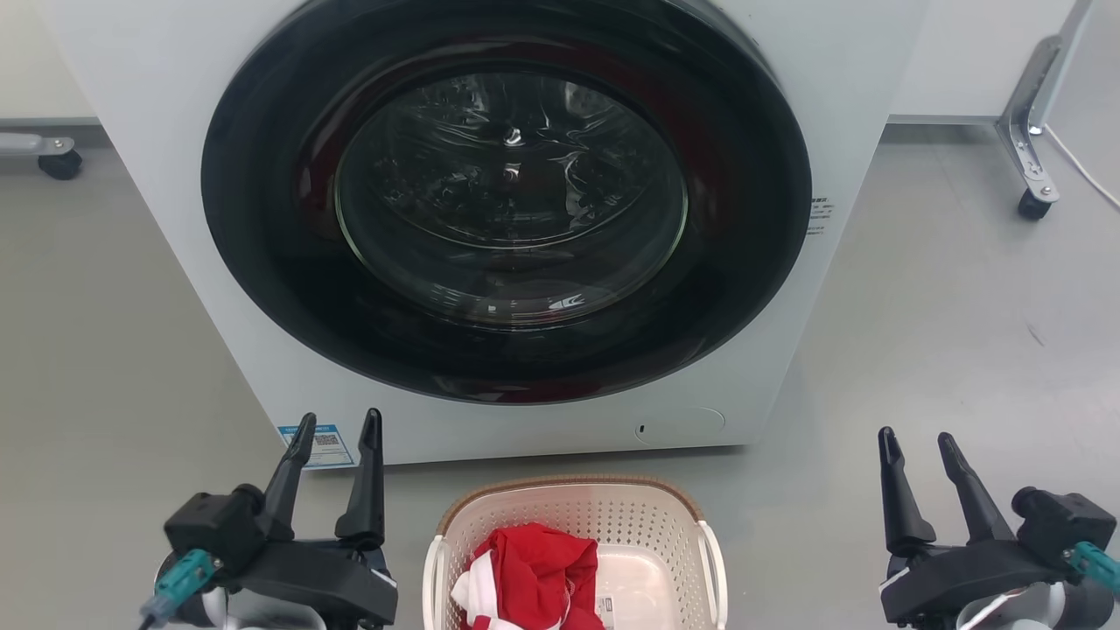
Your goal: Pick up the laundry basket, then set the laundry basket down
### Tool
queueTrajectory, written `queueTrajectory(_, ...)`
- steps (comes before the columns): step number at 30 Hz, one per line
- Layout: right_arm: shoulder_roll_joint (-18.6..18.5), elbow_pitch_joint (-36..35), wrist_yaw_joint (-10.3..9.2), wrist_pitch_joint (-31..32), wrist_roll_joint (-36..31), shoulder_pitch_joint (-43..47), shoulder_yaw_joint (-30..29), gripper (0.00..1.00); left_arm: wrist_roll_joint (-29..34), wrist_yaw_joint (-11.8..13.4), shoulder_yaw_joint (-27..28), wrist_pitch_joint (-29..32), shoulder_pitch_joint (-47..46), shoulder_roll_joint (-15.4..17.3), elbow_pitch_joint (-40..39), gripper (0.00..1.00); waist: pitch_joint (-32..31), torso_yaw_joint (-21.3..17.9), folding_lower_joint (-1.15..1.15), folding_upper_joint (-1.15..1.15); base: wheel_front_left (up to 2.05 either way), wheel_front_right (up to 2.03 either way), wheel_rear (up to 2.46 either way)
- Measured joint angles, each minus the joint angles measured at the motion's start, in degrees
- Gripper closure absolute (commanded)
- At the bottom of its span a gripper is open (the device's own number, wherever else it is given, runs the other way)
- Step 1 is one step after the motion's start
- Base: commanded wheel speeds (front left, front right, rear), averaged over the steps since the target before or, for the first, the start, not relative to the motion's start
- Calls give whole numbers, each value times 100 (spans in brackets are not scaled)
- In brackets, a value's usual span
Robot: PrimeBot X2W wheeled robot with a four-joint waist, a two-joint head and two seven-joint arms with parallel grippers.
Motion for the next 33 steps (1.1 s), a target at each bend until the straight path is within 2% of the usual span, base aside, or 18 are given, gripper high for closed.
queueTrajectory(17, -98, -76, -152, -355, -1239, 5, 263, 0, 938, 253, -254, -272, 94, 14, 48, 0, 38, 41, 0, 0, 0, 0, 0)
queueTrajectory(33, -87, -51, -192, -355, -1268, 10, 137, 0, 916, 393, -97, -131, 234, -20, 209, 0, 80, 57, 0, 0, 0, 0, 0)
